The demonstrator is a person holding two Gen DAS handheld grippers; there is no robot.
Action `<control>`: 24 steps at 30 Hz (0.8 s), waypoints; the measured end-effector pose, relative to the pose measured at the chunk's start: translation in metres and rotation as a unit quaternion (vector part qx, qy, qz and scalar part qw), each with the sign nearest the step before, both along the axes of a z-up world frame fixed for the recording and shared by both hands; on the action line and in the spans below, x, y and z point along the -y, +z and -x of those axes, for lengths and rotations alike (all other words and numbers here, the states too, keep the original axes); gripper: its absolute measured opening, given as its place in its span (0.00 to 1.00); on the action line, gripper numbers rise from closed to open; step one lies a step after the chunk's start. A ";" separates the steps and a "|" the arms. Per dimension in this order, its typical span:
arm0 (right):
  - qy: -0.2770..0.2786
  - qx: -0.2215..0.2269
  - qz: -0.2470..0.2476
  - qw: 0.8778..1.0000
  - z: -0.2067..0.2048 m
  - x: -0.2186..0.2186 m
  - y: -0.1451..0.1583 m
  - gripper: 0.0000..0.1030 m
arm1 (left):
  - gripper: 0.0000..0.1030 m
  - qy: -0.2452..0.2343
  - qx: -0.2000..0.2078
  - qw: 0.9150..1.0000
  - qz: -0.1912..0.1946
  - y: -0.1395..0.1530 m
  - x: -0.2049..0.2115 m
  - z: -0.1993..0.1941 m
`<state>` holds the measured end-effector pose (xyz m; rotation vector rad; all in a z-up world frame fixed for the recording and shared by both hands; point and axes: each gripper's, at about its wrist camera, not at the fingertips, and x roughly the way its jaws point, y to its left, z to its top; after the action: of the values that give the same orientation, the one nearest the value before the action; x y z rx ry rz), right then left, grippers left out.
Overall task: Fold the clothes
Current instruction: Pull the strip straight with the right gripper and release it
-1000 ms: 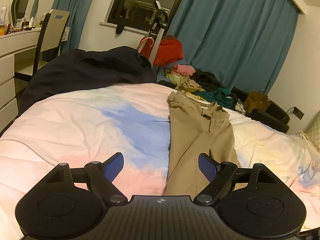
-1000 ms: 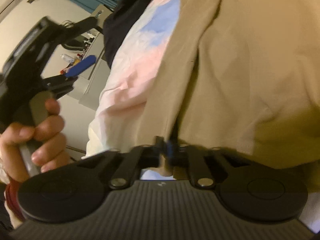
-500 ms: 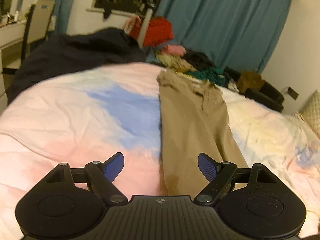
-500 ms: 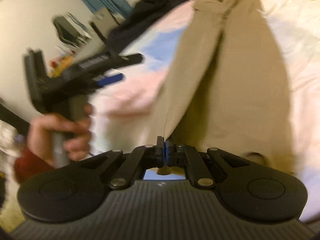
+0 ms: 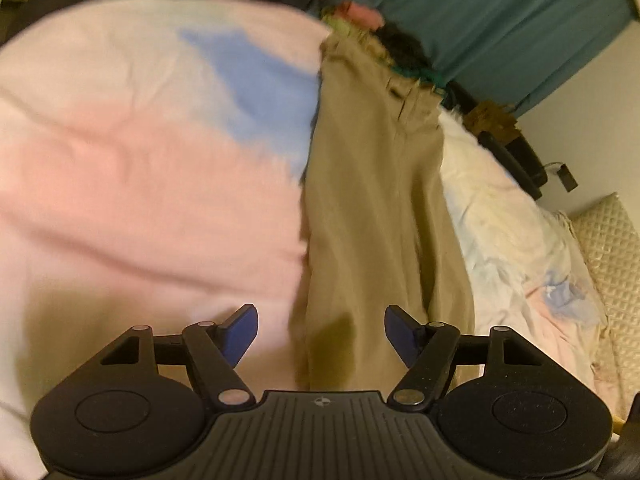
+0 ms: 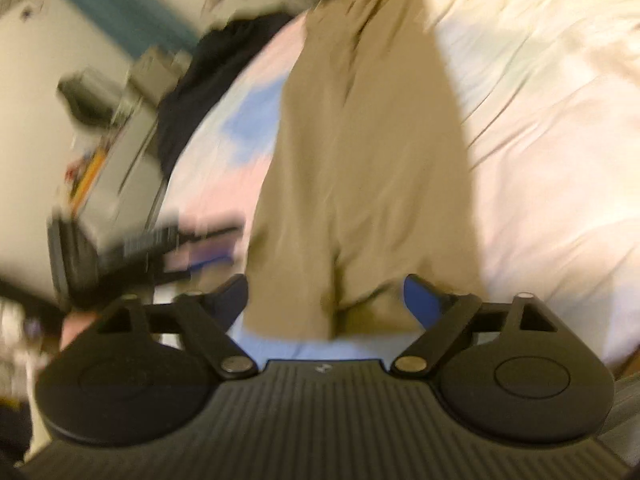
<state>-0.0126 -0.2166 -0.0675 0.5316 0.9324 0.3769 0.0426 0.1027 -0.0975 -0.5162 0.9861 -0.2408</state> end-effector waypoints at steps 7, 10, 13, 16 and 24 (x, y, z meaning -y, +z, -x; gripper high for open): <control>-0.134 -0.096 -0.069 0.984 -0.035 0.055 -0.048 0.83 | 0.70 -0.019 -0.041 0.999 0.006 -0.019 0.007 -0.009; -0.133 -0.137 -0.091 0.977 -0.044 0.054 -0.066 0.70 | 0.70 -0.026 -0.039 0.999 0.005 -0.022 0.010 -0.011; -0.110 -0.141 -0.077 0.981 -0.046 0.044 -0.069 0.64 | 0.69 -0.044 -0.032 0.998 0.031 -0.022 0.011 -0.010; -0.096 -0.141 -0.063 0.983 -0.042 0.040 -0.067 0.32 | 0.56 -0.069 -0.035 0.995 0.062 -0.024 0.013 -0.009; -0.092 -0.131 -0.069 0.985 -0.030 0.043 -0.061 0.22 | 0.46 -0.100 -0.077 0.990 0.056 -0.038 0.024 -0.004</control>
<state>0.0175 -0.2593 -0.1285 0.8029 1.1049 0.2085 0.0465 0.0792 -0.1351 -0.5438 1.1812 -0.4433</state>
